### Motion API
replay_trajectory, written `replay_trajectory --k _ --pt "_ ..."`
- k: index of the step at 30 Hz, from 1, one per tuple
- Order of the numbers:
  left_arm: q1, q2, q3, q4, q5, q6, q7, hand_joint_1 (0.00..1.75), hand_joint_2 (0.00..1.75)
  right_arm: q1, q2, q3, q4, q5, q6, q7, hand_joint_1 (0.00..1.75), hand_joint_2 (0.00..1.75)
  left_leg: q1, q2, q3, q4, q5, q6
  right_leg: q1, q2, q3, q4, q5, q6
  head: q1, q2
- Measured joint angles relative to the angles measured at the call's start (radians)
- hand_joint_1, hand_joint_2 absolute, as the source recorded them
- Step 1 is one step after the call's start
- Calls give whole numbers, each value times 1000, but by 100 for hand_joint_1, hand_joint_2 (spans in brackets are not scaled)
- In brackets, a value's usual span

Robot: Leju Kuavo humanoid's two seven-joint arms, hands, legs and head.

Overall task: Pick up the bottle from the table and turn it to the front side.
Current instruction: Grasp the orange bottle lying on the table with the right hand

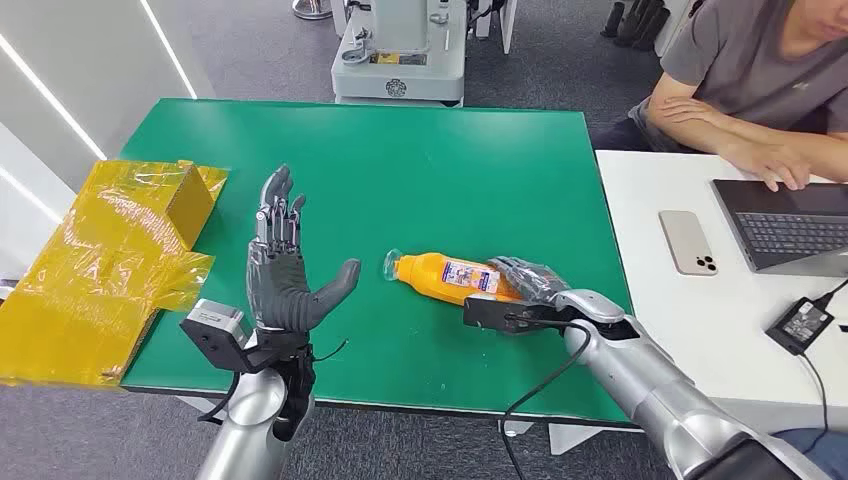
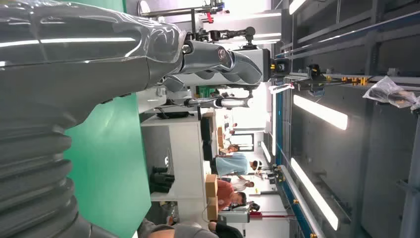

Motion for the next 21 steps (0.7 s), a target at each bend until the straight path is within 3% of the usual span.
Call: replay_trajectory --k 21 --pt "9 2 0 -21 -1 30 11 0 175 0 27 1 -10 18 -37 -50 175 175 0 -1 -1 0 0 0 0 -1 0 0 0 0 0 0"
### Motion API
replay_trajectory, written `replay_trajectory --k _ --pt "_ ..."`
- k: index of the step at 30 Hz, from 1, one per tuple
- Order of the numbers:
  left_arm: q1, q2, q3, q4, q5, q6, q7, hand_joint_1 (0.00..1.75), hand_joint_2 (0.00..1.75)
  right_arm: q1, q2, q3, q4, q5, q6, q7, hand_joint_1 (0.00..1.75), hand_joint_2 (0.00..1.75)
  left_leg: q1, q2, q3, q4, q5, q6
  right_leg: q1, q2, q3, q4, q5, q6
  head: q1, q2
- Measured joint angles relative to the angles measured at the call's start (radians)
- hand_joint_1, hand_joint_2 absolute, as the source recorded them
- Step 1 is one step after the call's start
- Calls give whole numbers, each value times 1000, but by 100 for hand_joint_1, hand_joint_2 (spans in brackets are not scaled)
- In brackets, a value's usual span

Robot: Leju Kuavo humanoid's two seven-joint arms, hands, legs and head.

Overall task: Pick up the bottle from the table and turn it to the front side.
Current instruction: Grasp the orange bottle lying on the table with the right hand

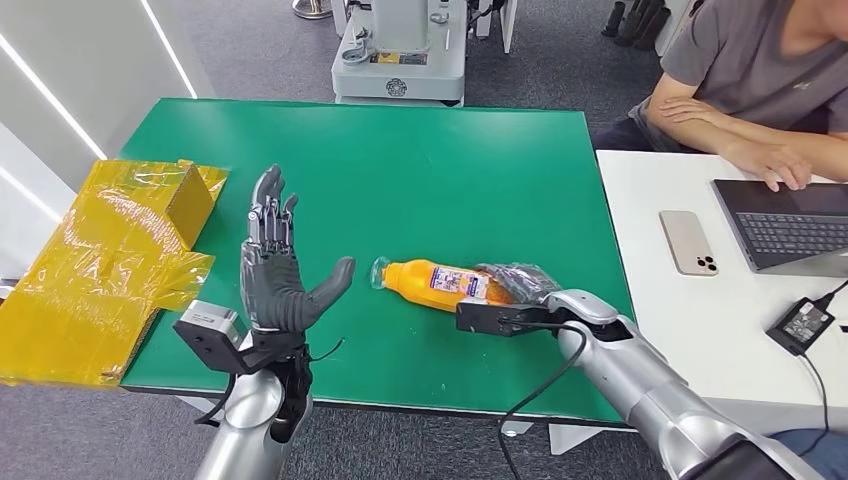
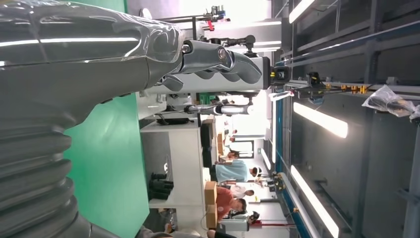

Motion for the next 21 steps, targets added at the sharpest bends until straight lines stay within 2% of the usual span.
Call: replay_trajectory --k 5,10,15,21 --pt "7 5 1 -10 2 16 -3 0 175 0 29 -7 -5 -5 -92 -12 175 175 0 0 0 0 0 0 0 0 0 0 0 0 0 0" --pt "27 8 2 -30 1 32 -17 0 175 18 83 -57 -71 2 -311 39 175 175 0 0 0 0 0 0 0 0 -1 0 0 0 0 0" --pt "36 7 2 -39 2 44 -18 0 175 90 138 -126 -182 85 -598 76 175 175 0 0 -1 0 0 0 1 0 -1 0 -1 1 0 0" --pt "37 3 2 -39 23 51 -19 0 175 195 184 -194 -289 140 -770 55 175 175 0 -1 -1 0 0 0 0 -1 -1 0 -1 1 0 0"
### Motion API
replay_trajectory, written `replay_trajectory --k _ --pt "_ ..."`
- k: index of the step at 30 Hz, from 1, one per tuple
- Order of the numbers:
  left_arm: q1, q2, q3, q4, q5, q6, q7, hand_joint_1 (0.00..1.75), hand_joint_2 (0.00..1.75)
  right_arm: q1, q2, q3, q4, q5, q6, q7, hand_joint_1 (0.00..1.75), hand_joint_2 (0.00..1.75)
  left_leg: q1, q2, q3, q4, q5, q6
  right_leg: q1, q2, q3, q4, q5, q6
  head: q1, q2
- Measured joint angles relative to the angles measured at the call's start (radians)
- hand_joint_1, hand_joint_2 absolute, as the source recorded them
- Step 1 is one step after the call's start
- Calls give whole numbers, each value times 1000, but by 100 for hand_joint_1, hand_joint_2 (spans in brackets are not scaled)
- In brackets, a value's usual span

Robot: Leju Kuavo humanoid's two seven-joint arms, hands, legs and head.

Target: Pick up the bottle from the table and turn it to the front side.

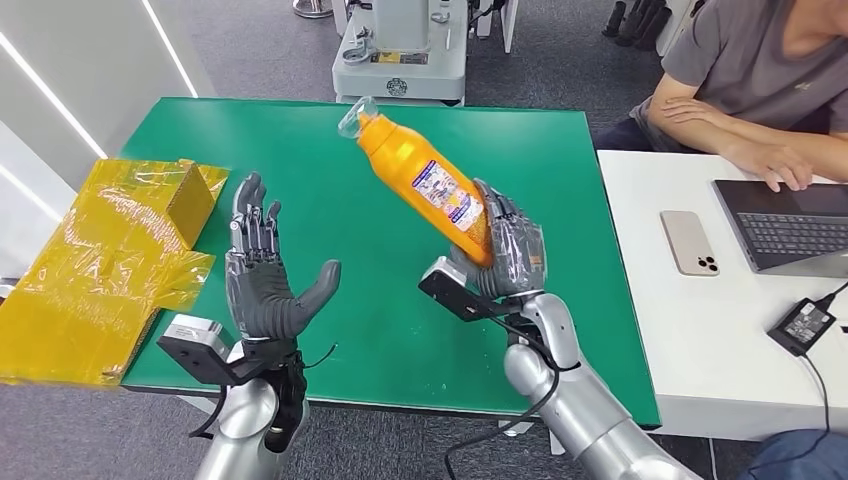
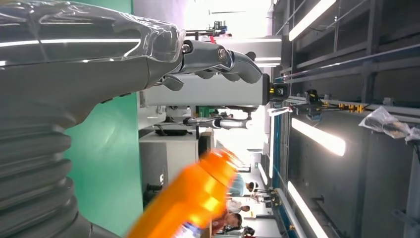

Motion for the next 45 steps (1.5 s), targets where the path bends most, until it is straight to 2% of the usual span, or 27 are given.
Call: replay_trajectory --k 3,8,14,18,22,32,45 --pt "0 -7 0 0 16 3 0 0 175 48 30 -34 -47 11 -73 -35 175 175 0 0 0 0 0 0 0 0 0 0 0 0 0 0" --pt "-4 -14 0 2 52 -13 17 0 175 88 58 -70 -96 55 -88 -96 175 175 0 0 0 0 0 0 0 0 0 0 0 0 0 0" --pt "-54 -20 -9 51 131 -142 76 0 175 92 82 -80 -103 59 -85 -179 175 175 0 0 0 0 0 0 0 0 0 0 0 0 0 0" --pt "-85 -22 -28 111 152 -232 80 0 175 99 83 -80 -101 51 -63 -193 175 175 0 1 0 0 0 0 0 1 0 0 0 0 0 0" --pt "-116 -27 -45 161 161 -281 80 0 175 110 83 -80 -101 48 -42 -210 175 175 0 1 0 0 0 0 0 1 -1 0 0 0 0 0" --pt "-135 -29 -51 213 164 -305 80 0 175 128 75 -82 -101 37 13 -219 175 175 0 1 0 0 0 0 0 1 -1 0 0 0 0 0" --pt "-134 -28 -30 253 181 -335 55 0 175 158 56 -89 -128 6 157 -260 175 175 0 1 0 0 0 0 0 1 -1 0 0 0 0 0"
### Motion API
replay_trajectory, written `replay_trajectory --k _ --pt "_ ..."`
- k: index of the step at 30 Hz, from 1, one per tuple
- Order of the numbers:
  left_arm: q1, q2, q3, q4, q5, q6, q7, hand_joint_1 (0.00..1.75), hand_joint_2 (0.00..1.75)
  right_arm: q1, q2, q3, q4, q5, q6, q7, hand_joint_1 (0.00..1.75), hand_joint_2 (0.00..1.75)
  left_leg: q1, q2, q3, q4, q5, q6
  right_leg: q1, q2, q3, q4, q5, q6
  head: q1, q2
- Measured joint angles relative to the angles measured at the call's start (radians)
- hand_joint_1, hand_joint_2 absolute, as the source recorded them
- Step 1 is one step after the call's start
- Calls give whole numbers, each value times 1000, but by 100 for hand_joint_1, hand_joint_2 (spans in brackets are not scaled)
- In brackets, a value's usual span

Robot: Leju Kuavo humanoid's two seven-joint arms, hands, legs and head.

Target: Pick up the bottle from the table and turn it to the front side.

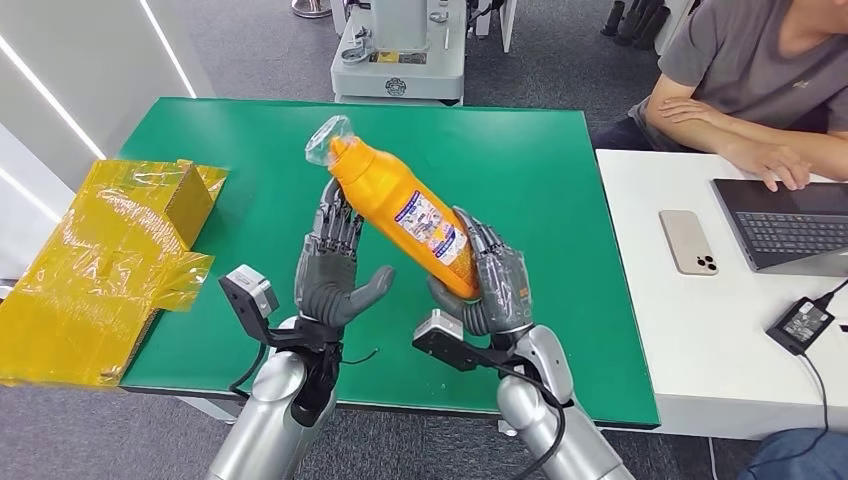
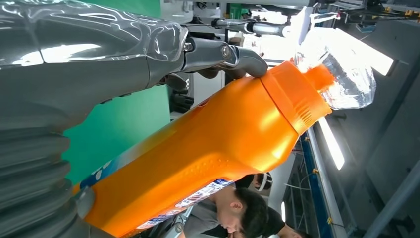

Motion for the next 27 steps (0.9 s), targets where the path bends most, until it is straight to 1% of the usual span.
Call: replay_trajectory --k 4,9,20,27 --pt "-4 0 9 12 0 -1 0 0 175 6 -3 -5 -2 13 28 -10 175 175 0 0 0 0 0 0 0 0 0 0 0 0 0 0" --pt "-32 0 16 33 -1 -5 -1 0 175 17 -6 5 -1 44 67 -31 175 175 0 0 0 0 0 0 0 0 0 0 0 0 0 0" --pt "-45 0 22 56 1 -4 -4 0 175 18 -9 13 6 49 93 -41 175 175 0 0 0 0 0 0 0 0 0 0 0 0 0 0" --pt "-46 1 26 63 7 0 -17 0 175 -1 -16 30 36 48 175 -55 175 175 0 0 0 0 0 0 0 0 0 0 0 0 0 0"
